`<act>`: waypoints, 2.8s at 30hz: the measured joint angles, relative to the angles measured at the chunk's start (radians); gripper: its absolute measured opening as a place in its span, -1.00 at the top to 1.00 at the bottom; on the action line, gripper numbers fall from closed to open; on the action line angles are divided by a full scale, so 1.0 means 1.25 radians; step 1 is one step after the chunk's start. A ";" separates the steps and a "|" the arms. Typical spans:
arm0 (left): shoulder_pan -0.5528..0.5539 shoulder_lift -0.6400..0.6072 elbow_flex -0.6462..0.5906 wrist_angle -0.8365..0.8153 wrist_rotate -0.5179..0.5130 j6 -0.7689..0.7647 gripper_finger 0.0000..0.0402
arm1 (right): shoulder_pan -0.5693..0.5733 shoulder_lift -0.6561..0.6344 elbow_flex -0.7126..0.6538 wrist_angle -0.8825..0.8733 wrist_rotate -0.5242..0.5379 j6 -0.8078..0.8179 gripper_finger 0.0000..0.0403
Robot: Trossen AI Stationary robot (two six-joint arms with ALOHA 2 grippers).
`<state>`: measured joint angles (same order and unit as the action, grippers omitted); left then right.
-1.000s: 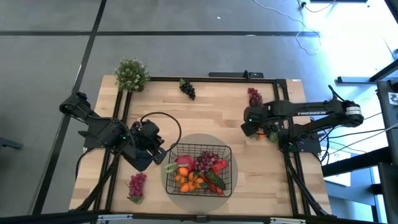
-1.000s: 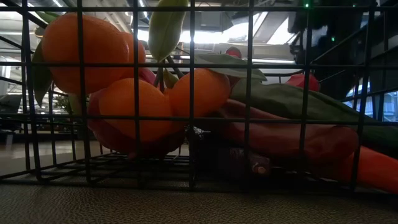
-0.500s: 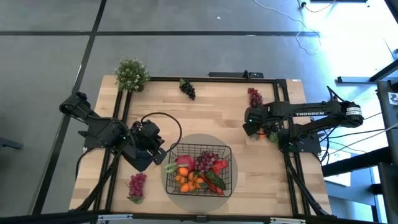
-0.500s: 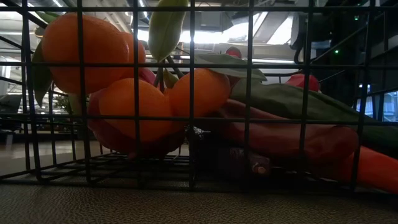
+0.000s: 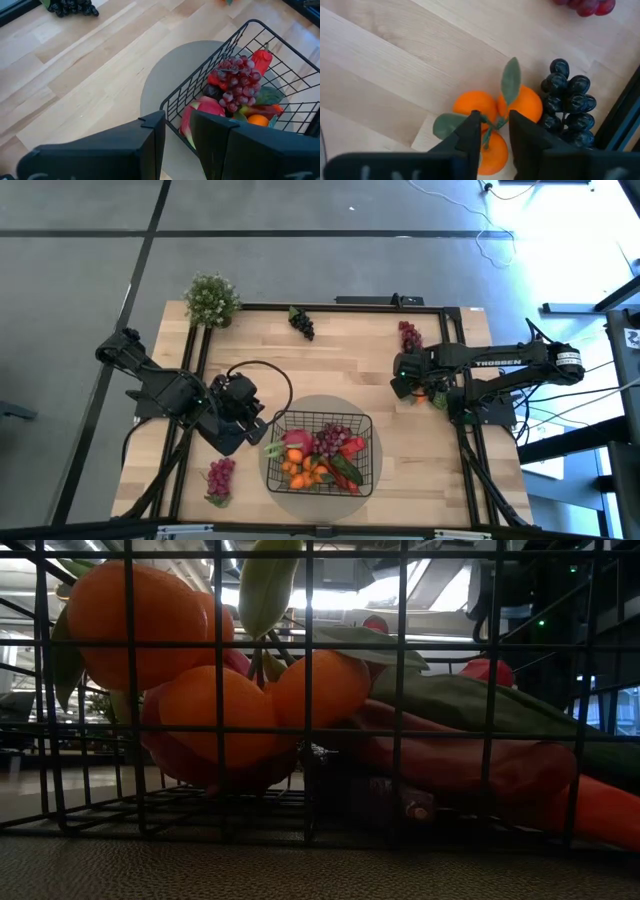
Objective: Build produce basket
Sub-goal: Put the oranges into the black wire basket
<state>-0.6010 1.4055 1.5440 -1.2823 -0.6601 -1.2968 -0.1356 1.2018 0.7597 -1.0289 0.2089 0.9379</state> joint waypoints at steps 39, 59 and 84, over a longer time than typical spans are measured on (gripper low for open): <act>-0.009 0.000 0.000 0.000 0.000 0.021 0.61 | 0.030 0.001 0.122 0.002 0.005 -0.083 1.00; -0.020 0.000 0.000 0.001 0.000 0.020 0.61 | 0.065 0.000 0.264 -0.067 -0.107 -0.111 0.91; -0.019 0.000 0.000 0.000 0.000 0.021 0.61 | 0.025 0.001 0.060 -0.022 -0.056 0.001 0.49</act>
<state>-0.6250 1.4059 1.5440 -1.2823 -0.6598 -1.2705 -0.1042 1.2026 0.8353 -1.0562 0.1391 0.9396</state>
